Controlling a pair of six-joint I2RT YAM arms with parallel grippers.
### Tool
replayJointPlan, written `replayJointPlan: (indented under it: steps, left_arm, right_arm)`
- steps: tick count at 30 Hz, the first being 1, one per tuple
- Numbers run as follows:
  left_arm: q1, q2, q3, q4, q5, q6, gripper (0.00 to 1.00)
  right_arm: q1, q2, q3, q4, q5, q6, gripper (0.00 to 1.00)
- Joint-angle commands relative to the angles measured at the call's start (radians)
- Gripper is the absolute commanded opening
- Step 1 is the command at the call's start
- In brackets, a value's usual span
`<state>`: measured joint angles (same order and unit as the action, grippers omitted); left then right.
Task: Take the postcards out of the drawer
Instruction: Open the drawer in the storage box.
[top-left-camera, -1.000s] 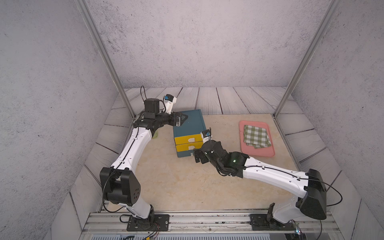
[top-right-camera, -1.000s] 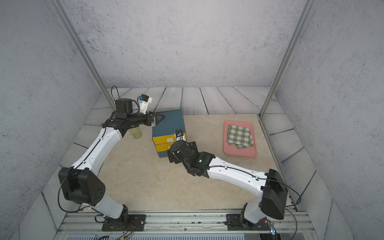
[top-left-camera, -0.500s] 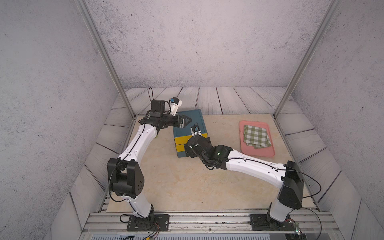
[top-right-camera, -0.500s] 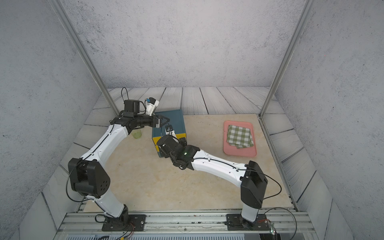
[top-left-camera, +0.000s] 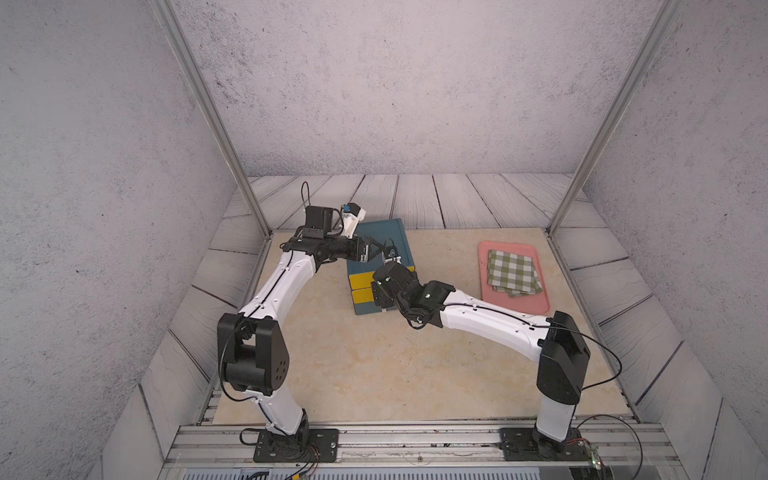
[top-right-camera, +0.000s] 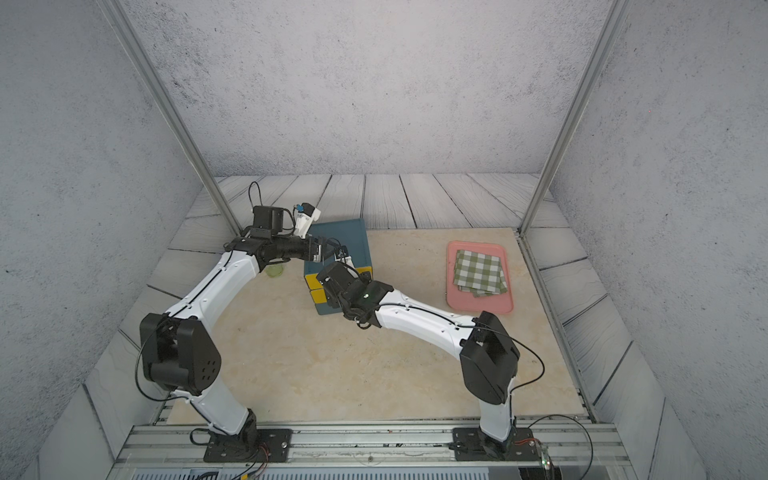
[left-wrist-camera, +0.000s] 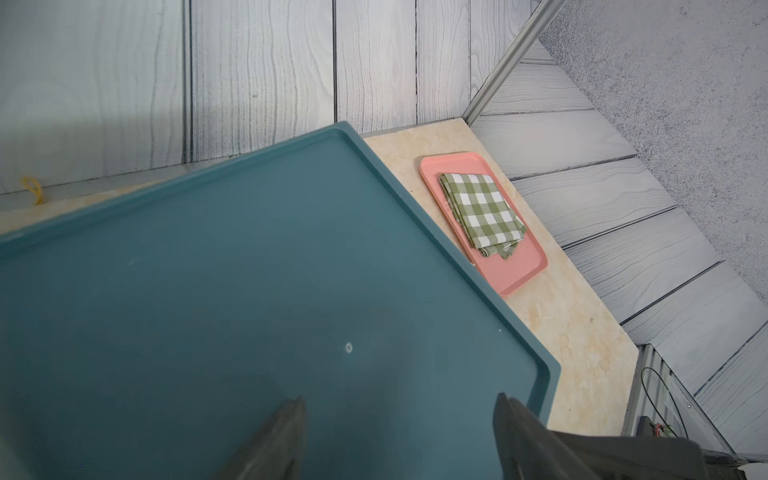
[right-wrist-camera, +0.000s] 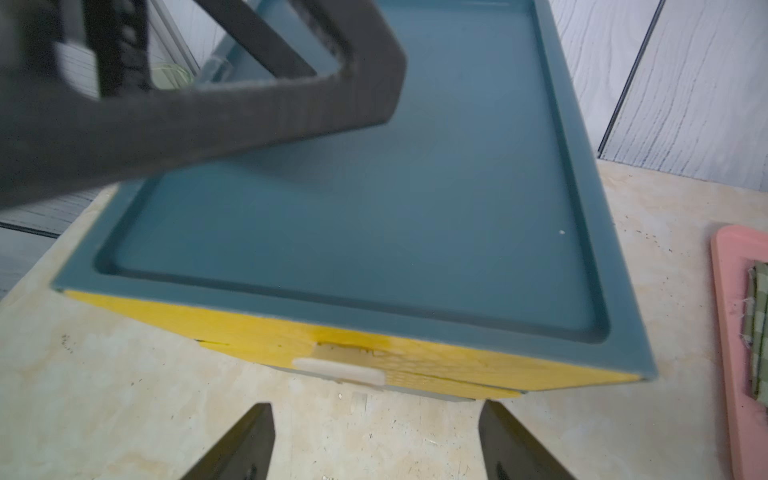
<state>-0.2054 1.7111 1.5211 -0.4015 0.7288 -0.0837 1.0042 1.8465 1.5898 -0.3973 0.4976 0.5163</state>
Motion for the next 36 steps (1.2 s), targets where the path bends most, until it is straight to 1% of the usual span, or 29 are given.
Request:
replayJointPlan:
  steps: [1, 12, 19, 32, 36]
  left_arm:
    - [-0.008, 0.024, -0.012, -0.014, -0.008, 0.019, 0.77]
    - [-0.008, 0.040, -0.014, -0.031, -0.017, 0.036, 0.78]
    - [-0.008, 0.054, -0.014, -0.031, -0.009, 0.032, 0.78]
    - [-0.008, 0.069, -0.012, -0.034, -0.009, 0.033, 0.78]
    - [-0.008, 0.067, -0.014, -0.033, -0.008, 0.033, 0.79]
  right_arm:
    - [-0.006, 0.032, 0.033, -0.002, -0.025, 0.011, 0.80]
    - [-0.009, 0.101, 0.148, -0.074, -0.063, 0.060, 0.77]
    - [-0.009, 0.138, 0.191, -0.114, -0.049, 0.091, 0.76]
    - [-0.003, 0.188, 0.246, -0.162, -0.032, 0.103, 0.65]
    - [-0.003, 0.191, 0.248, -0.166, -0.011, 0.101, 0.61]
